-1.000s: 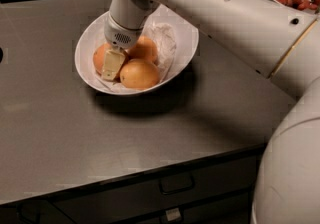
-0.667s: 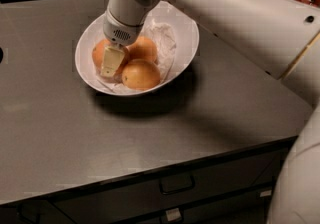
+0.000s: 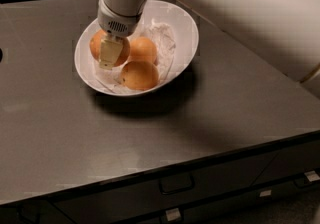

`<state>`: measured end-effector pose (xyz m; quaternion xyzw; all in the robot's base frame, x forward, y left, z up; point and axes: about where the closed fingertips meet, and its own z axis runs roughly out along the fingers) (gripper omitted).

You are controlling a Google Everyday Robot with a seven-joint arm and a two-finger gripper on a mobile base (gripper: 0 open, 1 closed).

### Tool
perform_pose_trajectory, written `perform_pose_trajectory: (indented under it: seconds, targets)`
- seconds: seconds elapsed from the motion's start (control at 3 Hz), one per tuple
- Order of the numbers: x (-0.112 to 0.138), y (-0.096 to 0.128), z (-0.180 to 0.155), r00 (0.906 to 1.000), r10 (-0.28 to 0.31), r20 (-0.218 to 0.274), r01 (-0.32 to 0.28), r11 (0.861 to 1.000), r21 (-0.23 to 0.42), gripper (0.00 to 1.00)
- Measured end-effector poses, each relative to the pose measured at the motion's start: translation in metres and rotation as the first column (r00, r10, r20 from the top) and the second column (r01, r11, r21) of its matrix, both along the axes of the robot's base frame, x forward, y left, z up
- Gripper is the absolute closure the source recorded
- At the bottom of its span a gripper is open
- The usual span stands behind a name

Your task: Pick orange from white bowl

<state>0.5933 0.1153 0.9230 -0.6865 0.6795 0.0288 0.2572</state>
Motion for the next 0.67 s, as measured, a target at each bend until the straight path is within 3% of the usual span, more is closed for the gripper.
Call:
perform_pose_trajectory:
  seconds: [0.33,0.67]
  targets:
    - [-0.013,-0.005,0.031,0.9952,-0.006,0.097,0.005,1.000,0.006,1.00]
    - [-0.027,-0.012,0.056,0.9831,-0.003,0.183,-0.004,0.999,0.041,1.00]
